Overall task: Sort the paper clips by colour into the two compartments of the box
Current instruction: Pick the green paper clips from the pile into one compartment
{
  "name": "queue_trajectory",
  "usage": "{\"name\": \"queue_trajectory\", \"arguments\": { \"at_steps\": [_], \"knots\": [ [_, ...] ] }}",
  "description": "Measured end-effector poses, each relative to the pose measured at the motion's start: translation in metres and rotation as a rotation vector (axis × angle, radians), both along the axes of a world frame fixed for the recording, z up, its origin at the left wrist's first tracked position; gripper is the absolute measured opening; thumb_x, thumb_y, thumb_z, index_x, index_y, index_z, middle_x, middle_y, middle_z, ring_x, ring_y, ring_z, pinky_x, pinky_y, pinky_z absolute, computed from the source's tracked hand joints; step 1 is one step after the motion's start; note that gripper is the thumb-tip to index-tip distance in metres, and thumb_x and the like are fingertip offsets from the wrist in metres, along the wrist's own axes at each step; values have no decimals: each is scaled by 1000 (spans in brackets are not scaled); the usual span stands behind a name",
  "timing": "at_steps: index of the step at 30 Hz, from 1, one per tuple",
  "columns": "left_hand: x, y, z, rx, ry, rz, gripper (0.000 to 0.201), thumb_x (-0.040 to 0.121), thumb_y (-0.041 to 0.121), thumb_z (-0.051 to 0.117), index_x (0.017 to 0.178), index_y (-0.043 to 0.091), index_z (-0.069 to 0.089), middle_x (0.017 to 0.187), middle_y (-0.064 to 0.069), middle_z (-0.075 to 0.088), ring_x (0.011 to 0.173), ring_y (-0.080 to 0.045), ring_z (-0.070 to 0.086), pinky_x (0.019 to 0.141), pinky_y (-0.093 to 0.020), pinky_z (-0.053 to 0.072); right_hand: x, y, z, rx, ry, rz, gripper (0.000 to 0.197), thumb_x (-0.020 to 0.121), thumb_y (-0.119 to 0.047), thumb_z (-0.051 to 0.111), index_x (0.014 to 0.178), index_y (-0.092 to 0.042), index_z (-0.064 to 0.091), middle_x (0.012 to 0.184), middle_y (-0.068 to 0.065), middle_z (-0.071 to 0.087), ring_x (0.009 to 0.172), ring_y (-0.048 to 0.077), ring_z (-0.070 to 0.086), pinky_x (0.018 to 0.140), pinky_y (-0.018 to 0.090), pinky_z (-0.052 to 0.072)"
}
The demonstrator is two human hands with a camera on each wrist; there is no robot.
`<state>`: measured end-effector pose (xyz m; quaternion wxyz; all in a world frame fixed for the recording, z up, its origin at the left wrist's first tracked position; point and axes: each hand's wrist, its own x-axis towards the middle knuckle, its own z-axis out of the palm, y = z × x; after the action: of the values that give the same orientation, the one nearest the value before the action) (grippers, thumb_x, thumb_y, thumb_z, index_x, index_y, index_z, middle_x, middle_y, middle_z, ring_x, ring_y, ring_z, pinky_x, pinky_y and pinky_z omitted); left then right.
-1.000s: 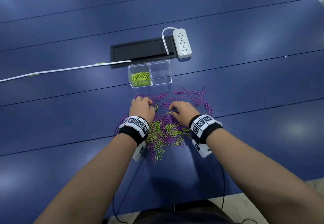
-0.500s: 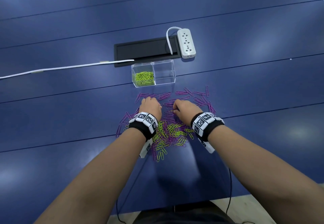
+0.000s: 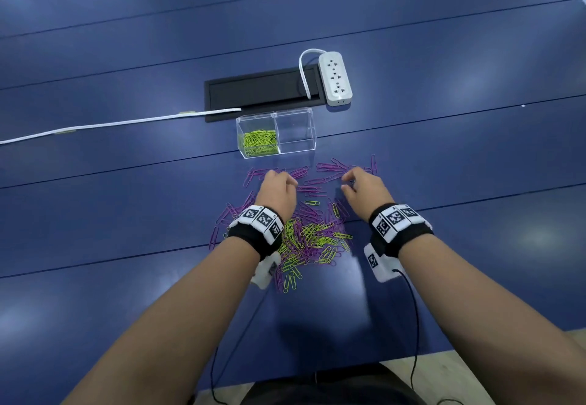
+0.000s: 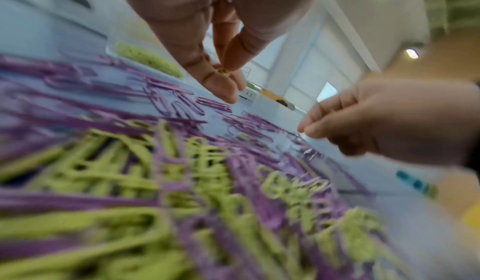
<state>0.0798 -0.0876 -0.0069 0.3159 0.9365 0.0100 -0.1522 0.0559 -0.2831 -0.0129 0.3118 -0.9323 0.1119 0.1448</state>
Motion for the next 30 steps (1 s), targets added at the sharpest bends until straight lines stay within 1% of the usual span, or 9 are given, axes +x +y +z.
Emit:
{"name": "queue_trajectory", "arguments": {
  "at_steps": [3,6,8,11,17,19,22,26,30],
  "knots": [
    [1,-8,-1,-226,85,119,29,91,9,37,77,18,61,84,-5,63,66,-17,58,71,-30,49,-19,-1,-2,-16,-5,39,7,87,-21,58,87,-17,63,96,3,68,91,22,62,84,31,49],
    [1,-13,-2,-270,154,121,32,90,6,36,72,19,59,70,3,59,65,-18,52,65,-26,41,-32,7,-6,-36,52,89,12,86,-31,60,83,-20,64,91,-1,67,86,18,62,81,32,51],
    [1,-17,-1,-152,164,5,30,91,9,36,79,13,63,77,-1,62,73,-23,54,71,-31,46,-35,12,-9,-57,56,94,15,85,-35,62,82,-20,64,92,0,65,87,20,61,80,32,51],
    [0,-22,-5,102,102,-246,25,94,16,41,95,4,63,102,-13,64,97,-31,57,87,-39,48,-32,17,-7,-101,35,76,12,88,-28,58,86,-17,63,97,4,65,91,24,61,79,32,48],
    [1,-23,-20,262,11,-465,18,94,20,52,107,9,57,115,-10,56,112,-28,47,97,-36,38,-22,15,-6,-54,56,30,15,92,-20,46,87,-13,58,95,8,64,88,27,59,75,30,43],
    [3,-24,-19,304,15,-503,21,95,19,50,110,6,56,117,-12,56,115,-29,47,98,-39,40,-19,12,-6,21,49,-42,14,92,-21,46,84,-13,55,86,6,62,81,26,57,71,31,43],
    [6,-26,-15,337,46,-516,25,95,16,44,114,3,53,119,-15,55,115,-32,47,95,-41,41,-14,1,-4,147,58,-183,16,89,-17,47,77,-9,55,69,-3,57,65,18,50,55,28,35],
    [3,-20,-6,154,96,-309,16,91,14,44,99,2,51,101,-18,57,93,-35,53,77,-39,41,-19,-9,-1,603,51,-414,16,84,-2,49,70,-9,54,66,5,65,50,15,49,48,25,40],
    [-4,-10,4,-118,111,-27,10,91,18,45,83,13,47,78,-5,53,67,-21,45,65,-34,40,-34,-15,4,976,82,-484,24,89,11,43,101,-5,57,66,9,59,47,11,49,42,18,40]
  ]
}}
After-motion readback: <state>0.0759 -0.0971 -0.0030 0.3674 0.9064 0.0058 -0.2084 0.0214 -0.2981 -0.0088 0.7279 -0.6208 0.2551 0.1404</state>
